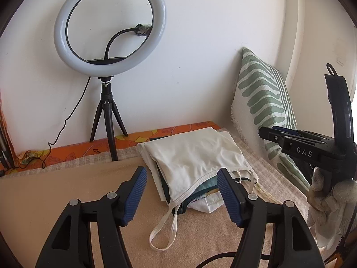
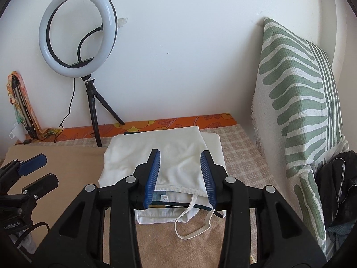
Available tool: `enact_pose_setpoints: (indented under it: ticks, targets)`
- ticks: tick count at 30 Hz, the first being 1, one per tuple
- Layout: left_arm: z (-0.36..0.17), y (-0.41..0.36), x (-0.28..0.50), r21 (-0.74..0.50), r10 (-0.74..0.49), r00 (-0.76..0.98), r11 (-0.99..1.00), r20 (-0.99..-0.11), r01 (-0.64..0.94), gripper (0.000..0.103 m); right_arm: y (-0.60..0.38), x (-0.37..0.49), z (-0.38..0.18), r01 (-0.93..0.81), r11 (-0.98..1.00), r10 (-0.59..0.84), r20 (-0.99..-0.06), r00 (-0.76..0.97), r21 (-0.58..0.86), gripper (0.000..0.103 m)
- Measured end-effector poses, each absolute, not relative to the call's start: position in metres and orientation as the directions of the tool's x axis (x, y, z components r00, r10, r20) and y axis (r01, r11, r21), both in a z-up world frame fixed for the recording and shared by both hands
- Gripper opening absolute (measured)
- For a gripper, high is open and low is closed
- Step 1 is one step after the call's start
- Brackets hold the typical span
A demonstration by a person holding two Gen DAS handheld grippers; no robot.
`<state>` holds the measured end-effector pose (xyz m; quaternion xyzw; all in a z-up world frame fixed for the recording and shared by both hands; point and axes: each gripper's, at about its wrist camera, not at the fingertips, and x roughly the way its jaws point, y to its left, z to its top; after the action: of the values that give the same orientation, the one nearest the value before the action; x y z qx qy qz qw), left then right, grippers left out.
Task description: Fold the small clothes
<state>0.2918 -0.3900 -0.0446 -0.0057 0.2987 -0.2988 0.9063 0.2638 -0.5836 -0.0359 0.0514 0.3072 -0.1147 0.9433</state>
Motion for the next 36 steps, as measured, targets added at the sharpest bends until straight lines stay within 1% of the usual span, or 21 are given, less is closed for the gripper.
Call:
enact_pose_setpoints:
  ticks: [2, 3, 4, 5, 6, 7, 8, 9, 12, 14, 16, 17, 18, 19, 22, 25, 29, 34, 36]
  targets:
    - [-0.045, -0.382, 0.28, -0.185, -0.548, 0.639, 0.818, -0.54, 0.545, 0.075, -0.57, 0.254, -0.037, 0.235, 0.972, -0.178, -0.592, 0.786, 0.019, 0.039]
    - [-0.045, -0.378, 0.275, -0.176, -0.546, 0.639, 0.817, -0.542, 0.549, 0.075, -0.563, 0.249, -0.038, 0.233, 0.972, -0.18, -0.593, 0.784, 0.012, 0.043]
    - [-0.045, -0.375, 0.269, -0.169, -0.544, 0.639, 0.817, -0.544, 0.551, 0.076, -0.556, 0.245, -0.038, 0.235, 0.972, -0.186, -0.594, 0.783, 0.007, 0.052]
    - [-0.044, -0.371, 0.264, -0.164, -0.543, 0.638, 0.816, -0.546, 0.555, 0.077, -0.549, 0.239, -0.039, 0.234, 0.972, -0.185, -0.59, 0.786, 0.007, 0.057]
    - [-0.044, -0.368, 0.259, -0.162, -0.544, 0.635, 0.814, -0.548, 0.558, 0.079, -0.543, 0.234, -0.039, 0.231, 0.973, -0.181, -0.585, 0.79, 0.01, 0.064]
    - [-0.044, -0.364, 0.254, -0.161, -0.544, 0.635, 0.814, -0.548, 0.558, 0.083, -0.536, 0.228, -0.039, 0.233, 0.973, -0.183, -0.582, 0.792, 0.011, 0.071]
    - [-0.043, -0.36, 0.25, -0.158, -0.541, 0.637, 0.816, -0.55, 0.556, 0.088, -0.529, 0.222, -0.039, 0.232, 0.973, -0.181, -0.578, 0.796, 0.014, 0.074]
    - [-0.043, -0.356, 0.246, -0.157, -0.539, 0.639, 0.818, -0.549, 0.554, 0.089, -0.523, 0.218, -0.039, 0.232, 0.972, -0.18, -0.576, 0.797, 0.018, 0.078]
    - [-0.039, -0.342, 0.231, -0.136, -0.529, 0.653, 0.822, -0.543, 0.553, 0.092, -0.507, 0.206, -0.04, 0.242, 0.97, -0.177, -0.571, 0.802, 0.039, 0.082]
    - [-0.036, -0.334, 0.221, -0.116, -0.519, 0.663, 0.825, -0.54, 0.553, 0.097, -0.497, 0.197, -0.04, 0.25, 0.966, -0.175, -0.569, 0.804, 0.056, 0.082]
    - [-0.033, -0.325, 0.211, -0.102, -0.512, 0.674, 0.829, -0.532, 0.549, 0.1, -0.488, 0.19, -0.039, 0.263, 0.963, -0.18, -0.567, 0.804, 0.067, 0.084]
    - [-0.032, -0.321, 0.206, -0.096, -0.509, 0.678, 0.831, -0.531, 0.548, 0.102, -0.483, 0.186, -0.038, 0.269, 0.961, -0.184, -0.566, 0.804, 0.07, 0.086]
    - [-0.032, -0.317, 0.202, -0.09, -0.505, 0.681, 0.833, -0.53, 0.547, 0.103, -0.479, 0.183, -0.038, 0.275, 0.959, -0.188, -0.564, 0.804, 0.072, 0.093]
    - [-0.031, -0.314, 0.197, -0.082, -0.498, 0.685, 0.835, -0.531, 0.544, 0.103, -0.475, 0.179, -0.037, 0.284, 0.956, -0.195, -0.559, 0.806, 0.075, 0.097]
    - [-0.03, -0.305, 0.184, -0.063, -0.489, 0.694, 0.838, -0.529, 0.543, 0.103, -0.459, 0.168, -0.036, 0.305, 0.95, -0.223, -0.537, 0.814, 0.067, 0.1]
    - [-0.032, -0.298, 0.175, -0.073, -0.491, 0.687, 0.837, -0.536, 0.542, 0.103, -0.445, 0.161, -0.037, 0.321, 0.945, -0.245, -0.527, 0.814, 0.057, 0.103]
    - [-0.034, -0.295, 0.167, -0.083, -0.5, 0.671, 0.831, -0.547, 0.551, 0.103, -0.432, 0.153, -0.041, 0.335, 0.94, -0.255, -0.52, 0.815, 0.063, 0.103]
    - [-0.032, -0.291, 0.152, -0.023, -0.477, 0.718, 0.84, -0.507, 0.541, 0.103, -0.424, 0.147, -0.048, 0.332, 0.94, -0.25, -0.504, 0.827, 0.078, 0.103]
    - [-0.034, -0.291, 0.15, -0.021, -0.473, 0.717, 0.842, -0.513, 0.54, 0.103, -0.422, 0.146, -0.048, 0.33, 0.941, -0.254, -0.493, 0.832, 0.071, 0.103]
